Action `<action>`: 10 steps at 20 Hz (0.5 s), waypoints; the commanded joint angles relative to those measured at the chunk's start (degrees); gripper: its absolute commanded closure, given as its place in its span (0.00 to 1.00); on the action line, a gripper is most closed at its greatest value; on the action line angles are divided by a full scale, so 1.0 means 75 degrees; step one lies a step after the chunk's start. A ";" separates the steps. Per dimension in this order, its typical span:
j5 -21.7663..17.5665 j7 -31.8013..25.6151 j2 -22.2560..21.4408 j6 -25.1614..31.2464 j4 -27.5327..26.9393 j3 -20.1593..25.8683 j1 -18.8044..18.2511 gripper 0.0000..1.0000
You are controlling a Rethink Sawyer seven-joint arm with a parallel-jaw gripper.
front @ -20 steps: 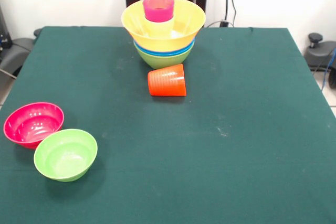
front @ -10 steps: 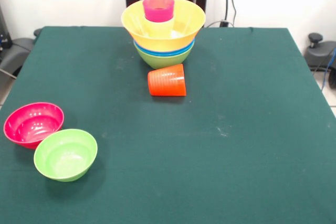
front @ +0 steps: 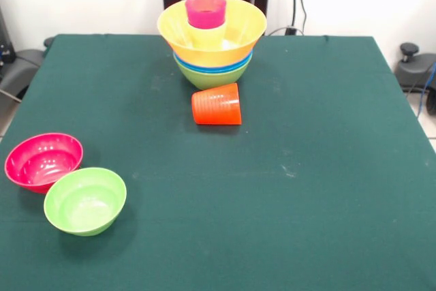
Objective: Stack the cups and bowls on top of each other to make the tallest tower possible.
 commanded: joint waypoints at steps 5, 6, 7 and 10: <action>-0.0771 -0.0933 0.0644 -0.1255 0.0693 0.0967 -0.0141 1.00; -0.0790 -0.0904 0.0678 -0.1318 0.0704 0.0997 -0.0152 1.00; -0.0810 -0.0876 0.0712 -0.1382 0.0715 0.1027 -0.0164 1.00; -0.0873 -0.0800 0.0685 -0.1435 0.0782 0.1102 -0.0200 0.00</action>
